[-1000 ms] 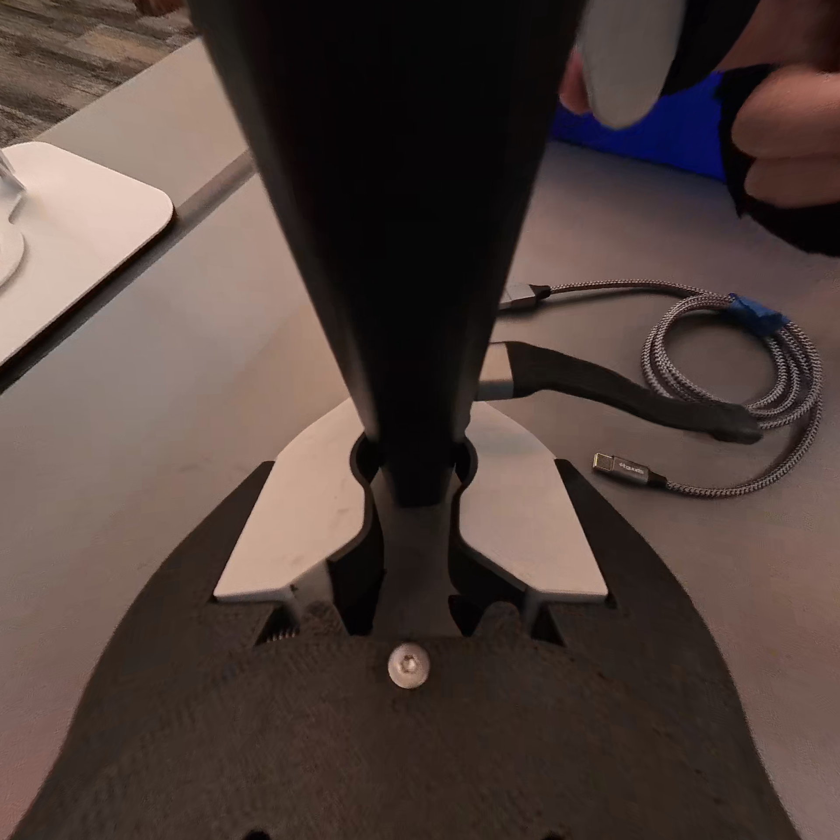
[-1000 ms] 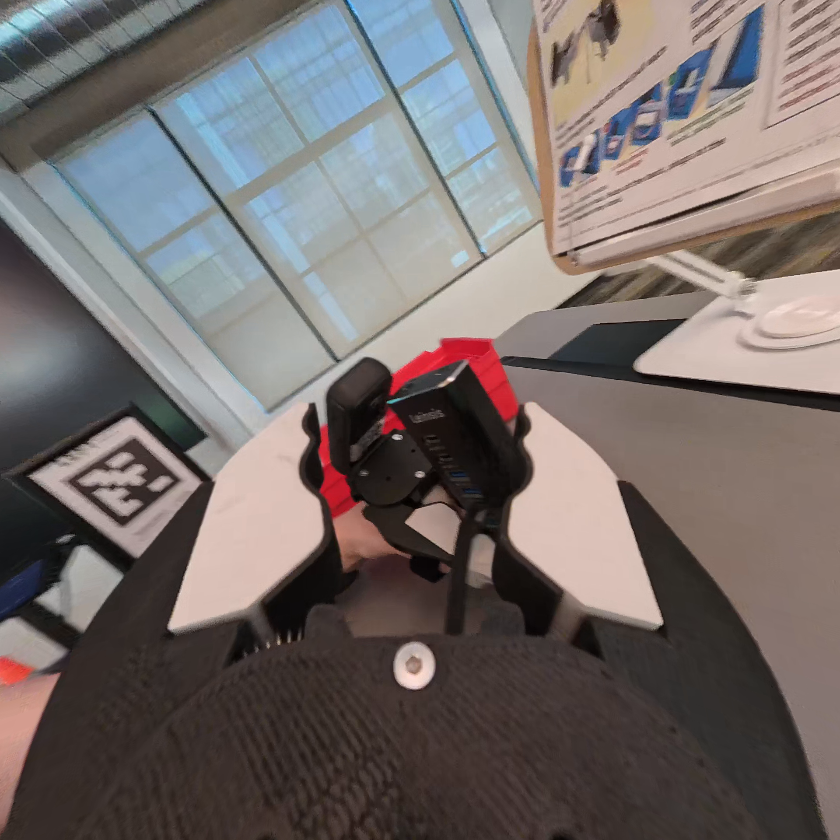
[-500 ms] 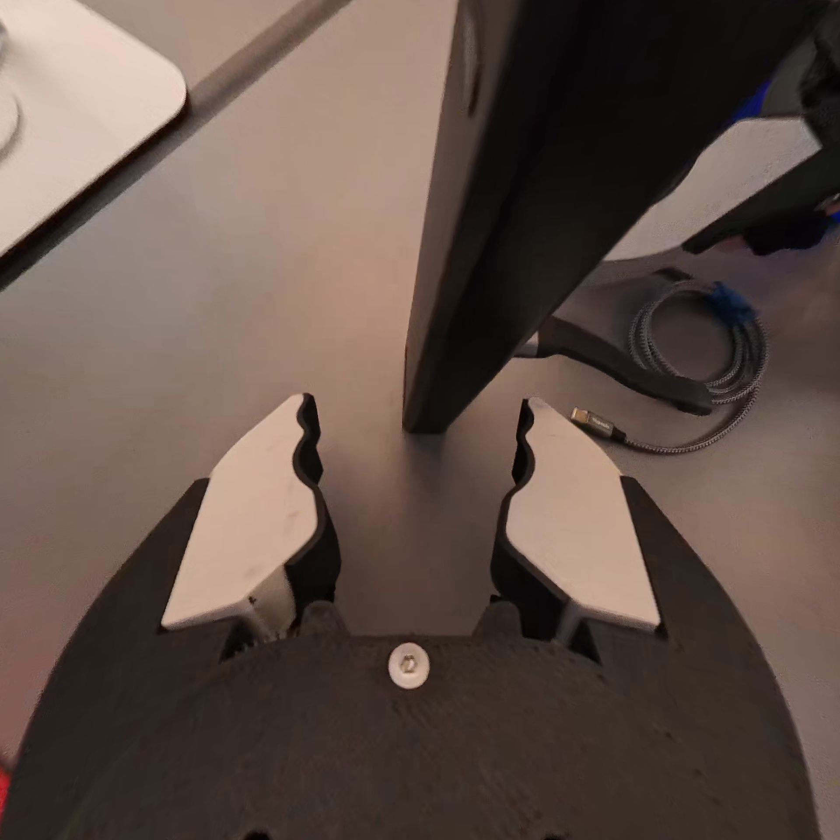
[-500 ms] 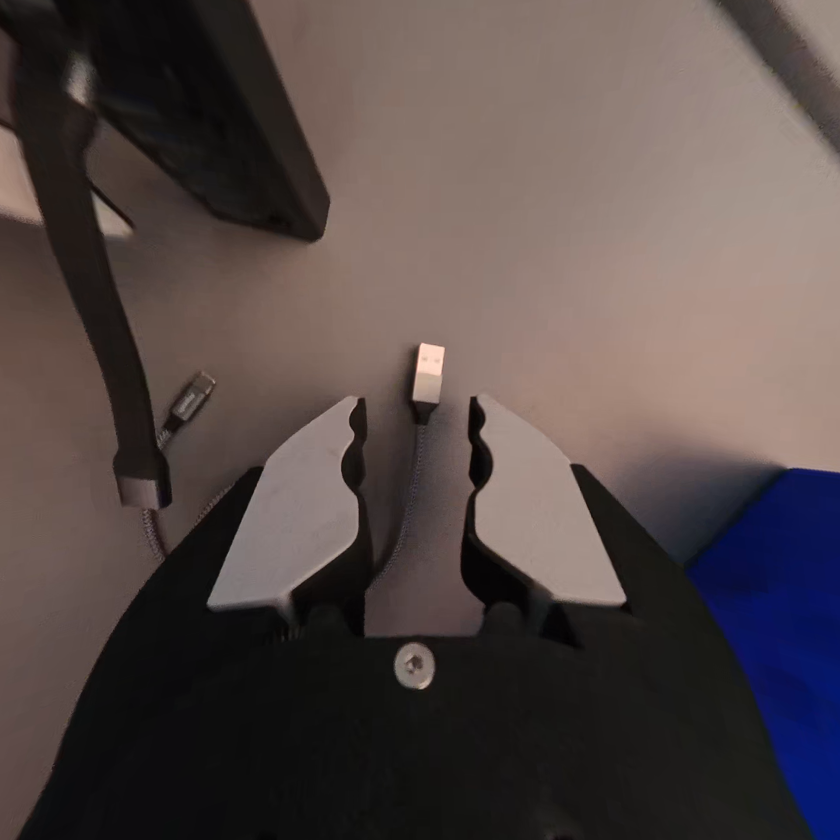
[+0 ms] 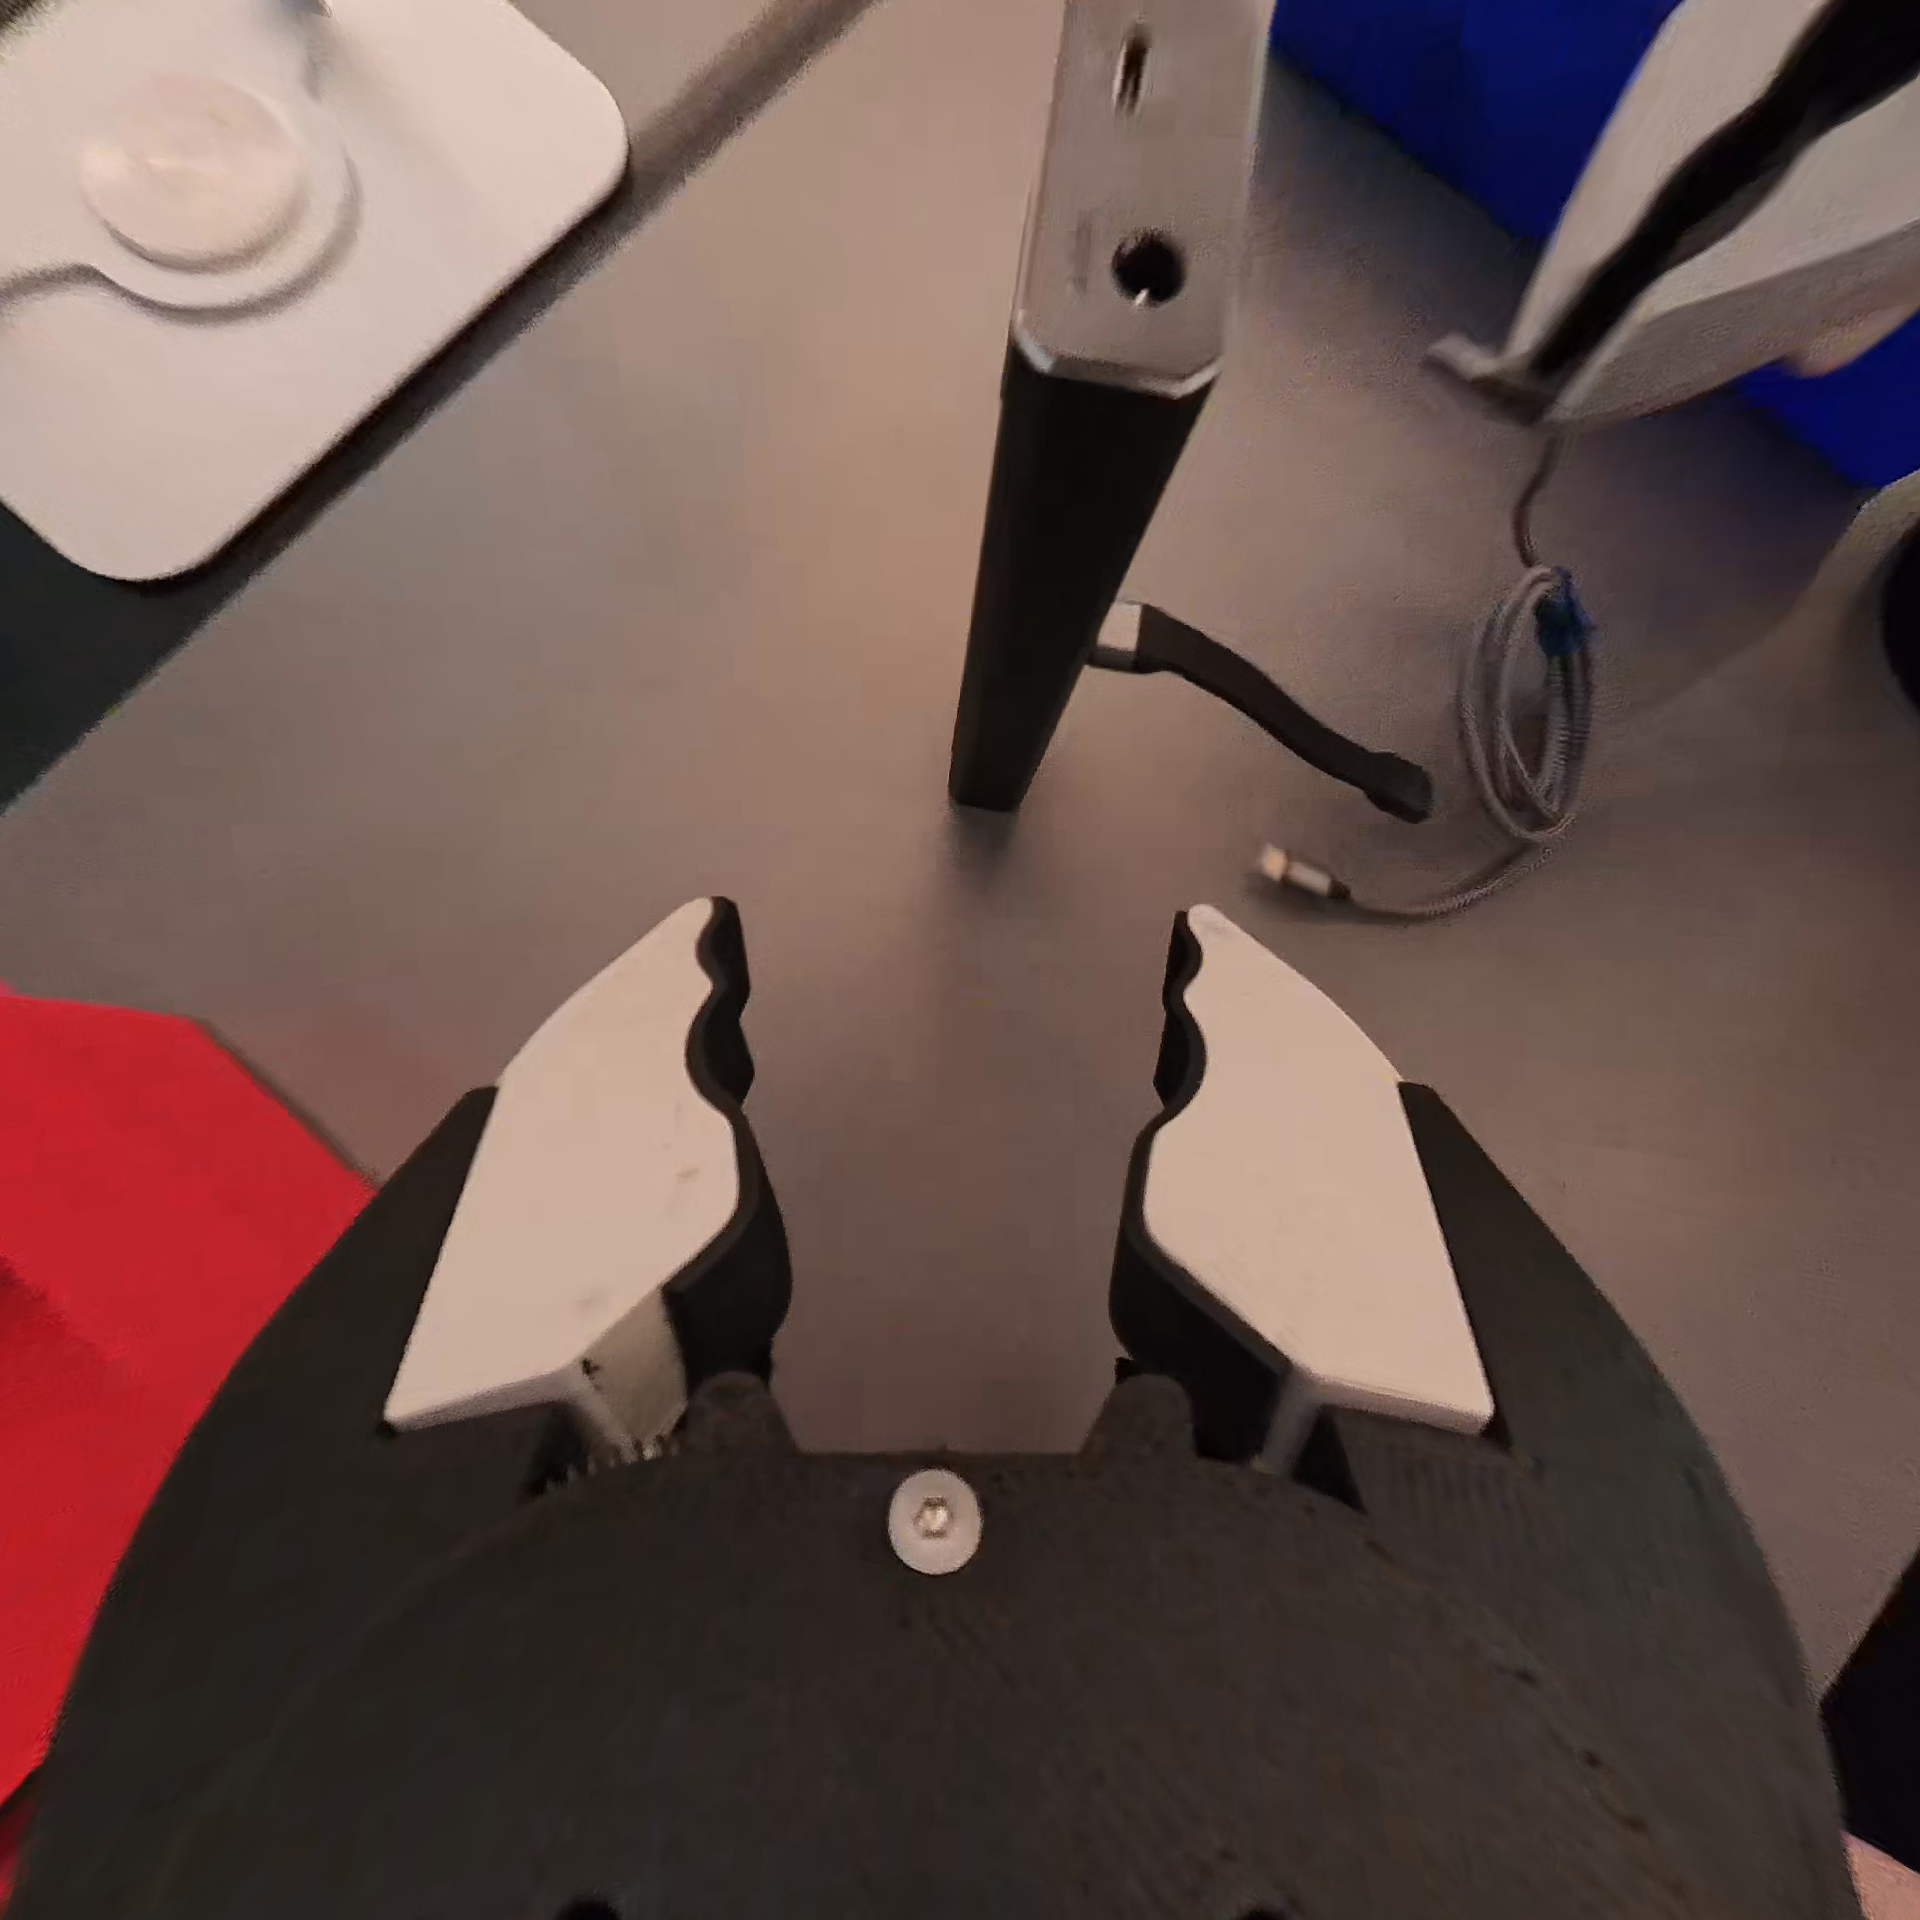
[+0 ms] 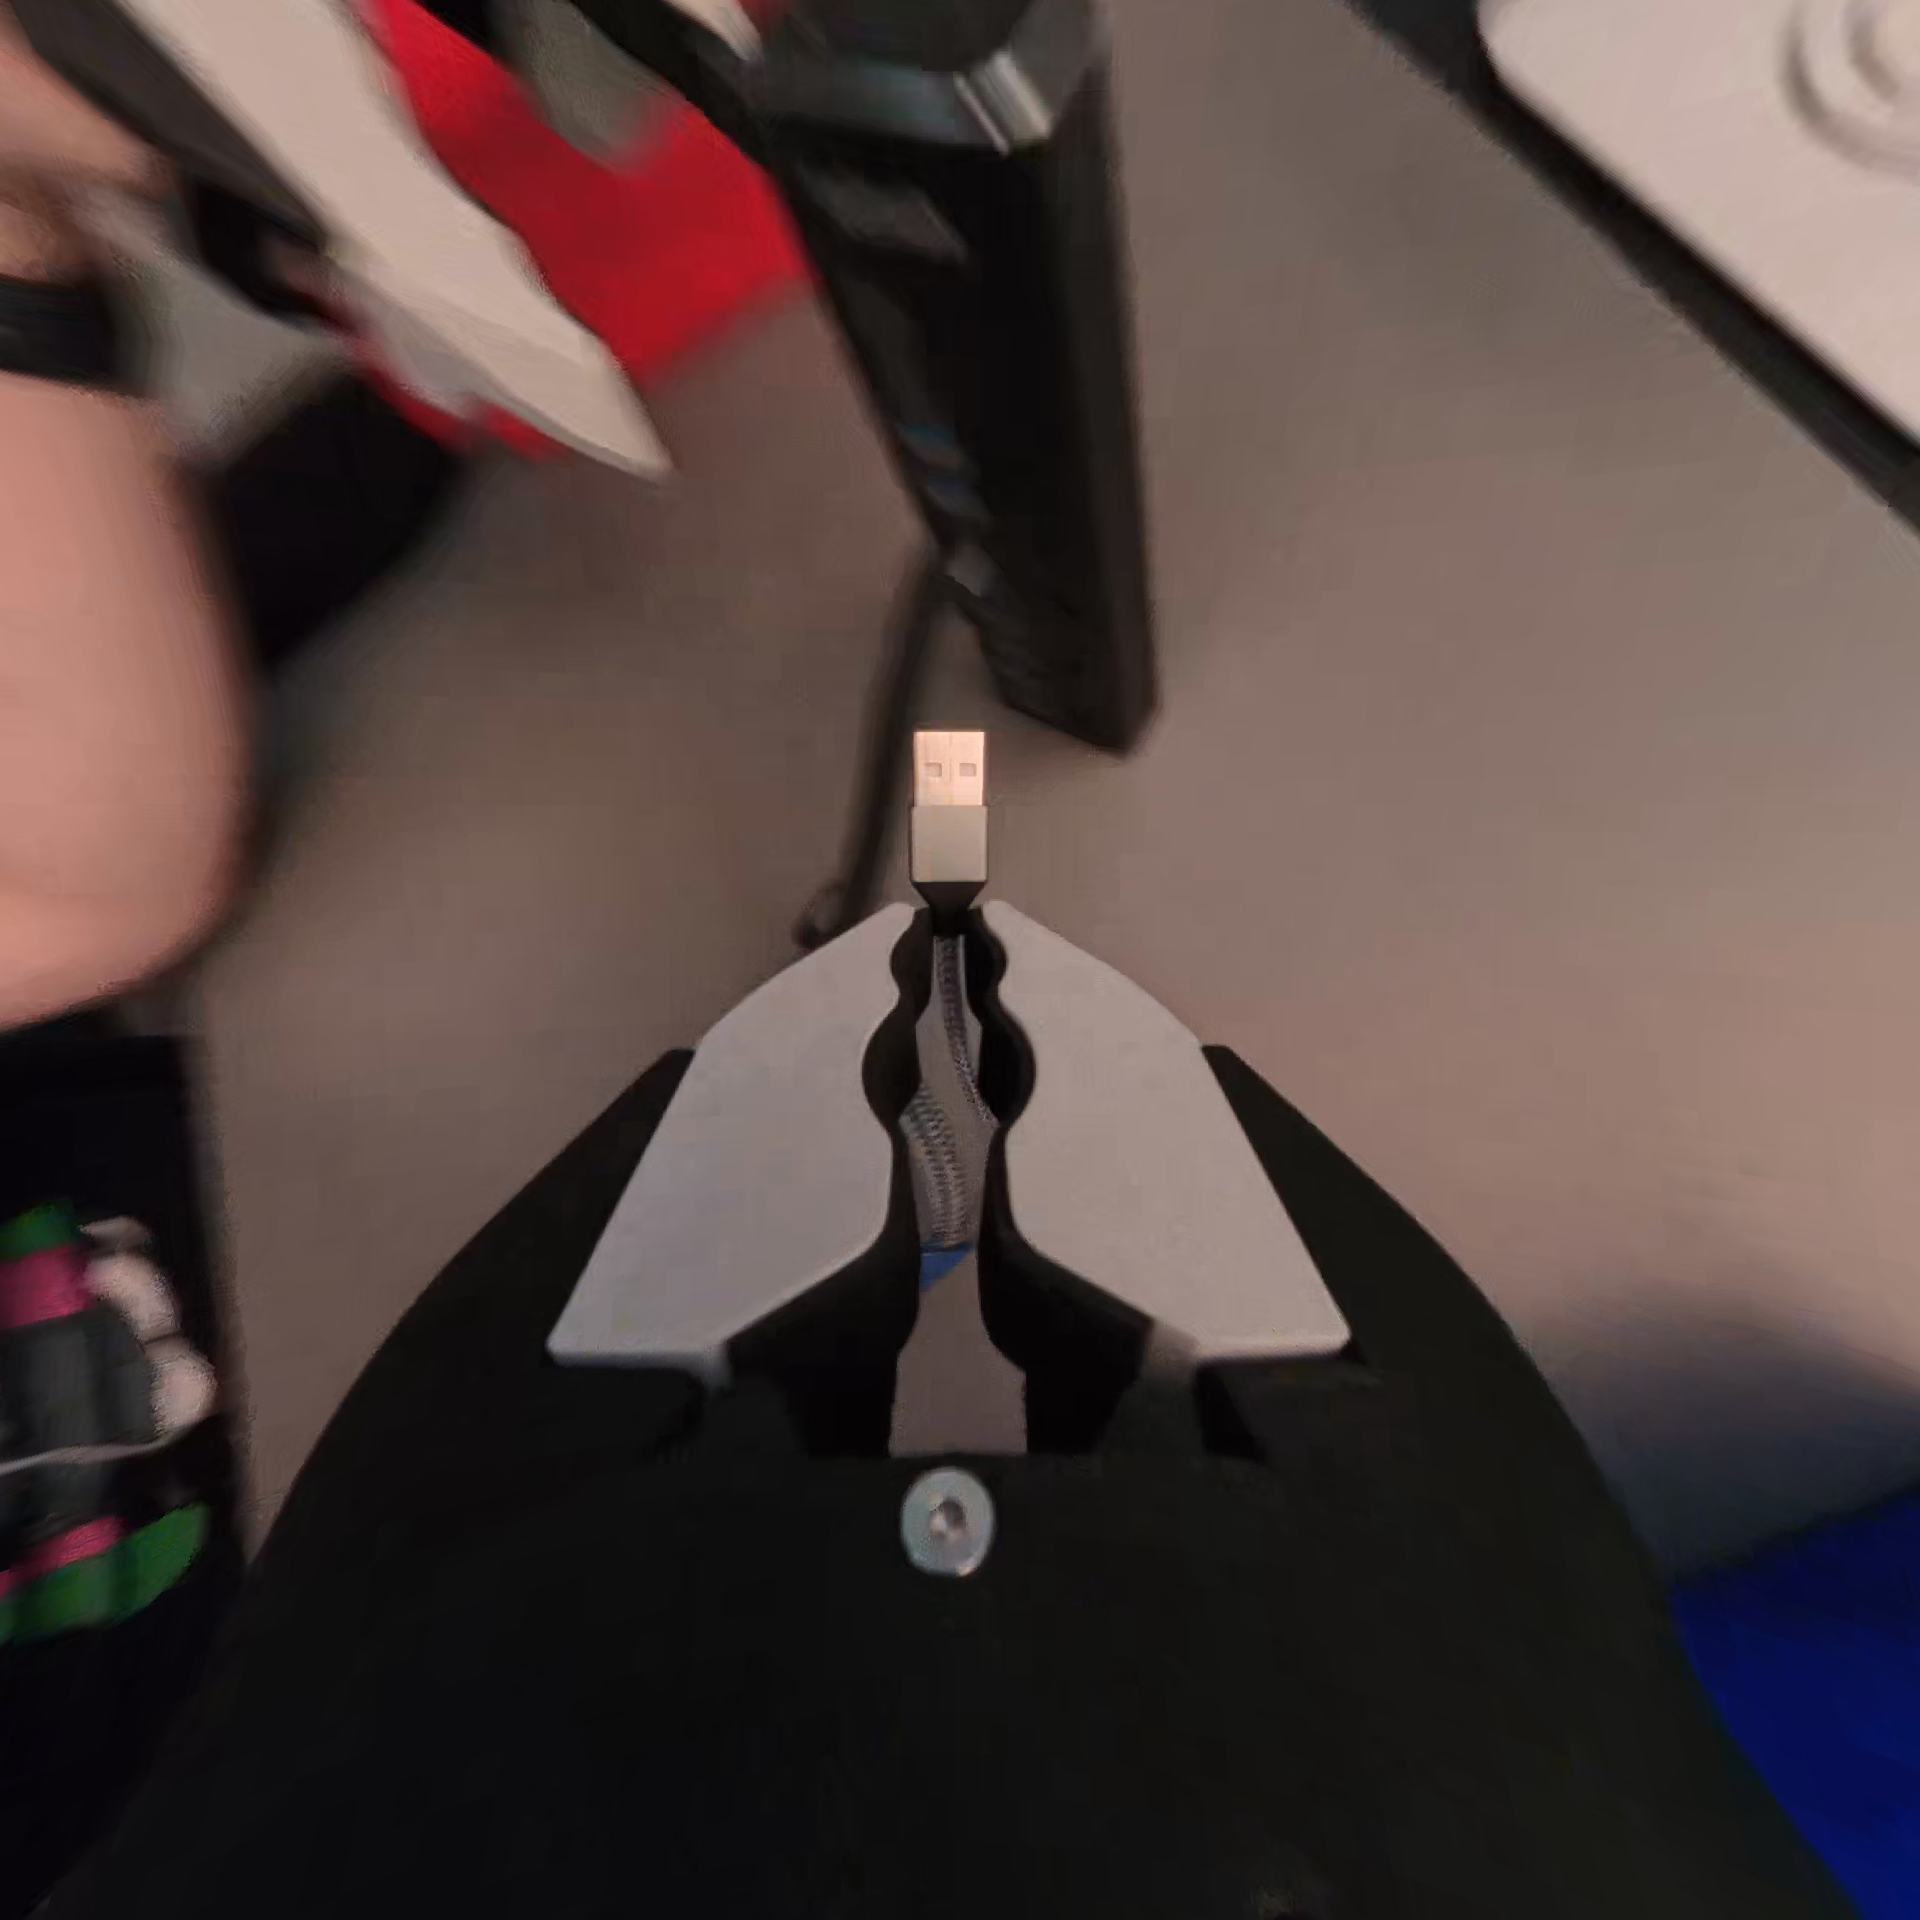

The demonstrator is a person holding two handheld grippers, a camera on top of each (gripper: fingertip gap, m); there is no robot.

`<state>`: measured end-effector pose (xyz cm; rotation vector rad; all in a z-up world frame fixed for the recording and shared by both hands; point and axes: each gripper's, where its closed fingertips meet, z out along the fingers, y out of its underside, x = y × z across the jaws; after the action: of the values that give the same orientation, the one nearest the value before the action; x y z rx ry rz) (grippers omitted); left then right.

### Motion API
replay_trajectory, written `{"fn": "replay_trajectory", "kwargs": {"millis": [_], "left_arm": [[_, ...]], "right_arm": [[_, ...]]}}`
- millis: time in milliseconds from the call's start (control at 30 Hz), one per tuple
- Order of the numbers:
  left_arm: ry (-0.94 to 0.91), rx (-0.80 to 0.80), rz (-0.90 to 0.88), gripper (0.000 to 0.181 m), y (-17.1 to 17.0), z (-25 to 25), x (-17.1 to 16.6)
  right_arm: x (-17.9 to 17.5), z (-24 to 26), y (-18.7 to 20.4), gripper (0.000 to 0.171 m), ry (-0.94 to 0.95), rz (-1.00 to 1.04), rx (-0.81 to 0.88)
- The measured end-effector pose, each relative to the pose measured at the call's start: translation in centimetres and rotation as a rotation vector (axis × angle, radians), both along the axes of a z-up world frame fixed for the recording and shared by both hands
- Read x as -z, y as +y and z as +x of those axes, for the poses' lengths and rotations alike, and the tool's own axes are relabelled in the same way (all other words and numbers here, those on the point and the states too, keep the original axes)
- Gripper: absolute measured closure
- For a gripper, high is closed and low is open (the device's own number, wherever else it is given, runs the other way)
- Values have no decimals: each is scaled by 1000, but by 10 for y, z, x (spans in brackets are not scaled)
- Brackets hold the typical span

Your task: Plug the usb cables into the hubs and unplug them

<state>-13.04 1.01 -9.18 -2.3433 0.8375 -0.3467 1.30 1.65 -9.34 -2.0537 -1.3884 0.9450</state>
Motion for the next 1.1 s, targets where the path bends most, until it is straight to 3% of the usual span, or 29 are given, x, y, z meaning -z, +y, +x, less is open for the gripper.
{"fn": "replay_trajectory", "kwargs": {"millis": [133,333,567,833,967,1100], "left_arm": [[-56,3,151,105,-10,0,-46],[-190,122,339,109,-38,31,-106],[-306,311,435,113,-78,70,-145],[-110,509,486,119,-105,89,-125],[-45,507,458,120,-110,85,-117],[-75,456,500,121,-108,78,-129]], "right_arm": [[-96,7,-47,164,429,-90,-220],[-167,48,-114,164,782,-143,-623],[-157,49,-140,164,739,-14,-770],[-142,41,-144,164,646,43,-767],[-134,36,-135,164,608,53,-724],[-130,30,-126,164,579,64,-668]]}}
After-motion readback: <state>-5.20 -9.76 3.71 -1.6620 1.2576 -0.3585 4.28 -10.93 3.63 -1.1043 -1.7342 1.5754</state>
